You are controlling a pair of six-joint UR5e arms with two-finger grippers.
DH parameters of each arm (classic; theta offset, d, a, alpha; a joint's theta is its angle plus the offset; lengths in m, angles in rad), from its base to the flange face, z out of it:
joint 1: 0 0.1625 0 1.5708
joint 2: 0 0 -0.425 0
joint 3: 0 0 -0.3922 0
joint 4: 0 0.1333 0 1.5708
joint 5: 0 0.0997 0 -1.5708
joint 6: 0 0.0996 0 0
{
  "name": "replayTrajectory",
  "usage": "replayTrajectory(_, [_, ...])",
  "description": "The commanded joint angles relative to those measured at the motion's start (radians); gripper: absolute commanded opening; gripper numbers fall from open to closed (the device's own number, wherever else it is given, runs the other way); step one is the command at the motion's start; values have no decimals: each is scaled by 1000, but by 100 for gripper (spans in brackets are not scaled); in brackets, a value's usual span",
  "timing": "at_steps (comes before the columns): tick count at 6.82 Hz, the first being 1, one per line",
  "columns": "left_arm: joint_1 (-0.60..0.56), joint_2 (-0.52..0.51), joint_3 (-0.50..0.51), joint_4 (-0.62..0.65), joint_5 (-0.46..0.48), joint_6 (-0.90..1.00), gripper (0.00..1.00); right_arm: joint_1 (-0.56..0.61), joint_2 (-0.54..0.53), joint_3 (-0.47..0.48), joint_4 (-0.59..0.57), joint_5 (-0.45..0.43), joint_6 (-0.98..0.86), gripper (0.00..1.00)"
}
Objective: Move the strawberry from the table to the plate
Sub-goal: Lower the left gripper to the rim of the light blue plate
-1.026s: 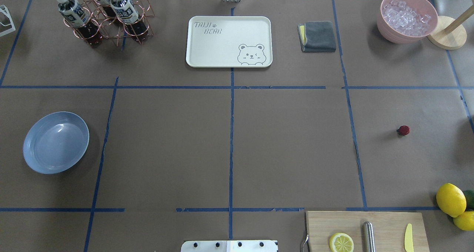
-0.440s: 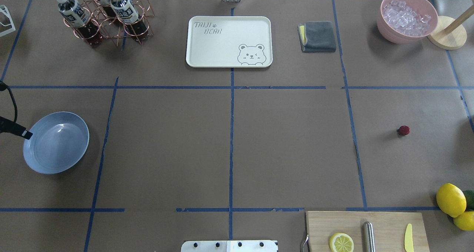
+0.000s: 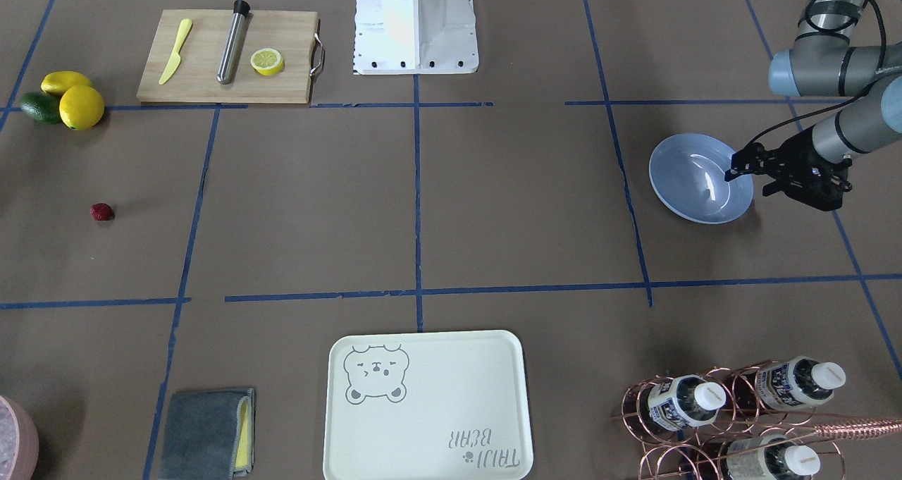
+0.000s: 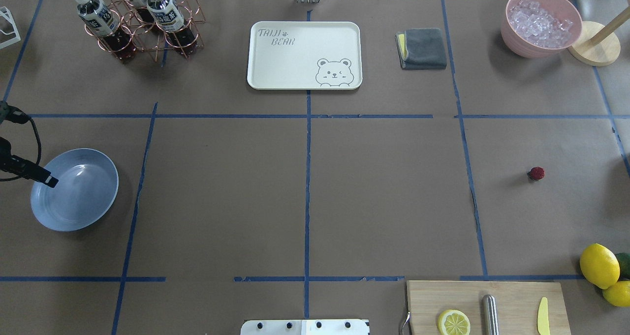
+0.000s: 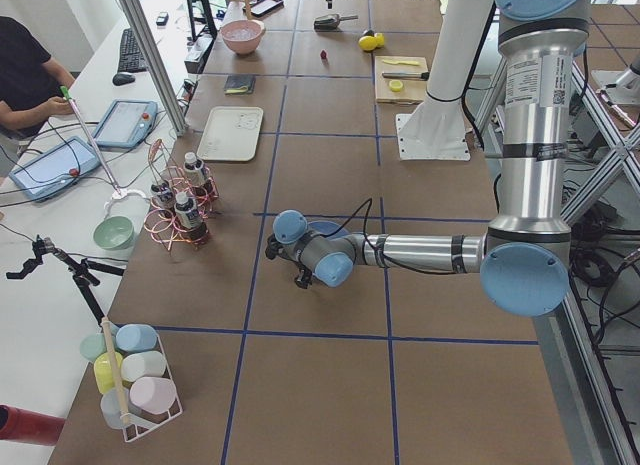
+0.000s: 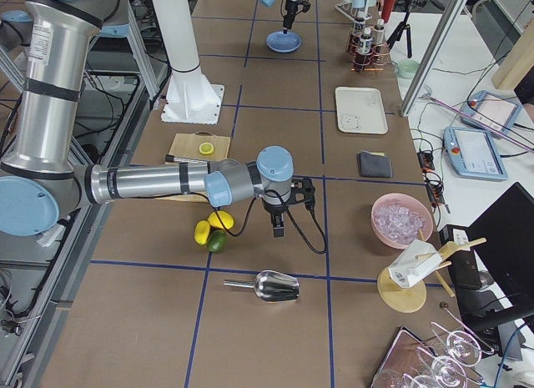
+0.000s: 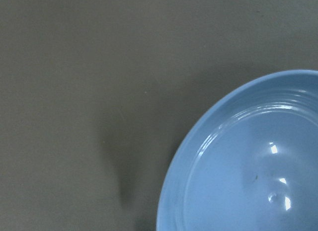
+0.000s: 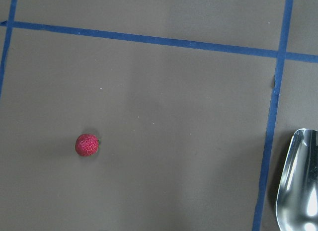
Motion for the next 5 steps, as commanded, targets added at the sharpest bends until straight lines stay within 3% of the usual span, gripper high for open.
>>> replayTrajectory(1, [4,-9,15,-2,0,-1,71,-1,1,2,15,1,-6,100])
replayTrajectory(2, [4,-11,15,0,1,1,25,-1,-5,1,66,1,-5,100])
replayTrajectory(3, [4,-11,14,1,1,1,3,-1,-15,1,91,2,-7,100])
replayTrajectory(5, [4,-11,-6,1,0,-25,0,-1,-16,1,91,5,-2,100])
